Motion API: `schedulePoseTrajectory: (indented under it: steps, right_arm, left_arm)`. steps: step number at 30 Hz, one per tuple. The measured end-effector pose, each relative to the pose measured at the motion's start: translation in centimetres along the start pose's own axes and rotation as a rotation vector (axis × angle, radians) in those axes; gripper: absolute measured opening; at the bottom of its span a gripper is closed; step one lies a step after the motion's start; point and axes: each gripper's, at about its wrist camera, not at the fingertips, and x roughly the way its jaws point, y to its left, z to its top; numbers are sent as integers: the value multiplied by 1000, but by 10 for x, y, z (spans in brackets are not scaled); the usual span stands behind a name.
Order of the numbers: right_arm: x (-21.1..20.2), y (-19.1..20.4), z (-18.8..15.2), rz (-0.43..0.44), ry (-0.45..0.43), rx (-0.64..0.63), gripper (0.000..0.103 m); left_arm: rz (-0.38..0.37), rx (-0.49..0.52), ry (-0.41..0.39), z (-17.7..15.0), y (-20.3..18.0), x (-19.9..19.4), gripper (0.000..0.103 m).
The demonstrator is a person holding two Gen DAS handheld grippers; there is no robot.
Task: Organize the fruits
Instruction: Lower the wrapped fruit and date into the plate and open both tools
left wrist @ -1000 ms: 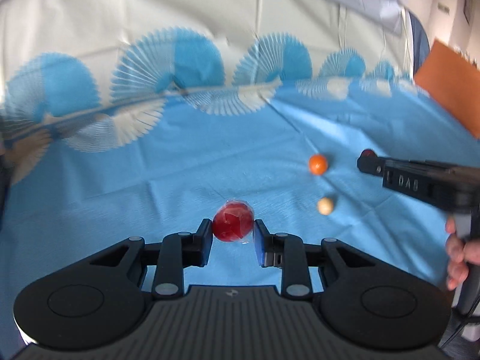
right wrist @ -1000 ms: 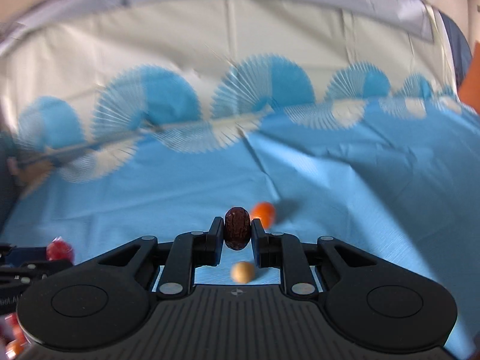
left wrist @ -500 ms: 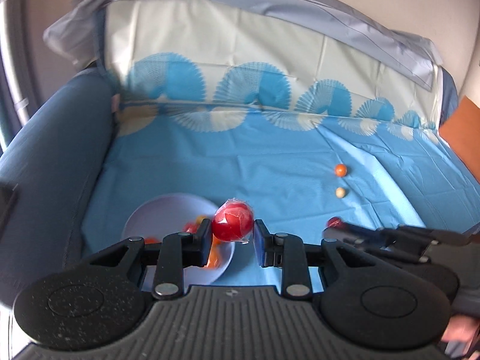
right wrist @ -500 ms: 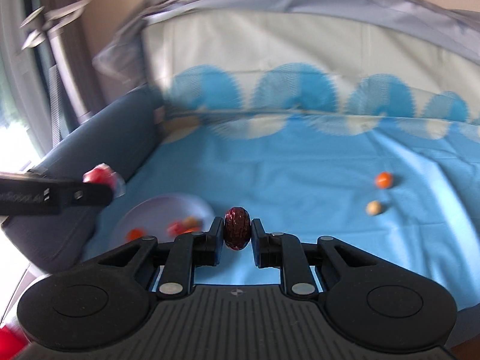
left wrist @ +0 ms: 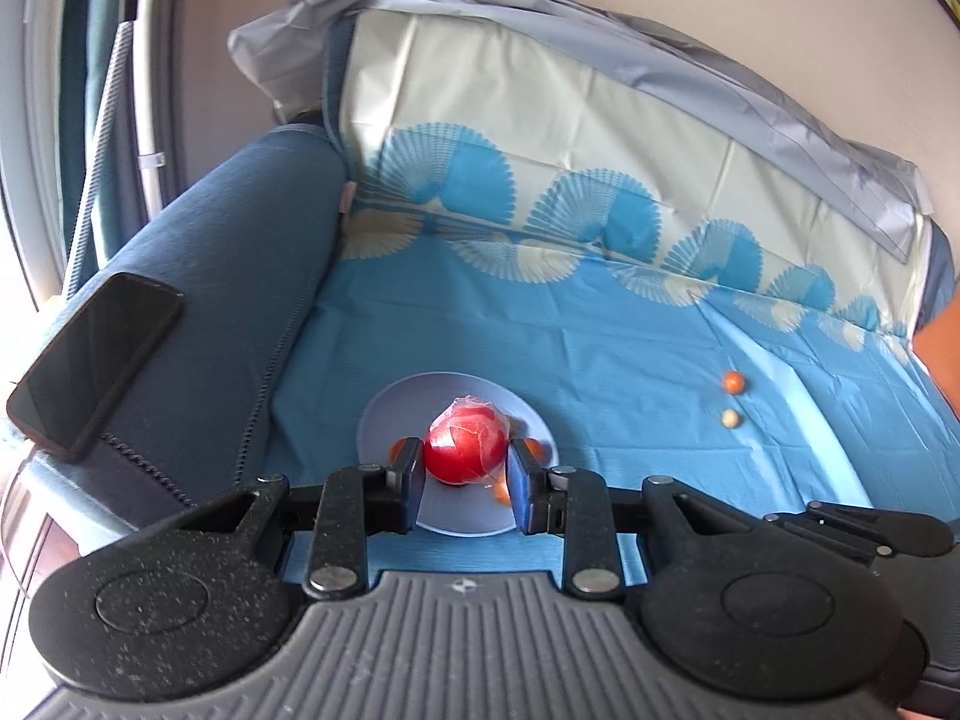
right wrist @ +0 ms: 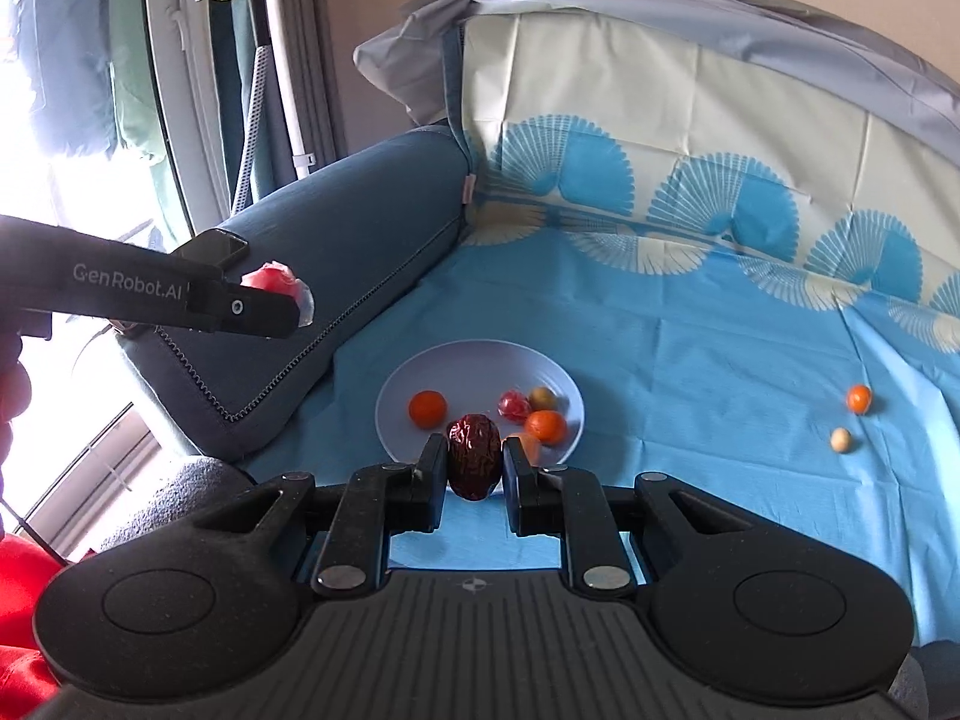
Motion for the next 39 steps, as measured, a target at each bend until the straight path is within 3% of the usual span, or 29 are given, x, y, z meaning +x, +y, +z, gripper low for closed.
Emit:
schedulePoseTrajectory:
  steps: [15,39]
  right_arm:
    - [38,6,14,10,33,-39,20]
    - [181,-23,16,-11,184,-35,20]
  left_arm:
    - [16,-28,28,13,9,32,32]
    - [53,-5,263,21,18,209,32]
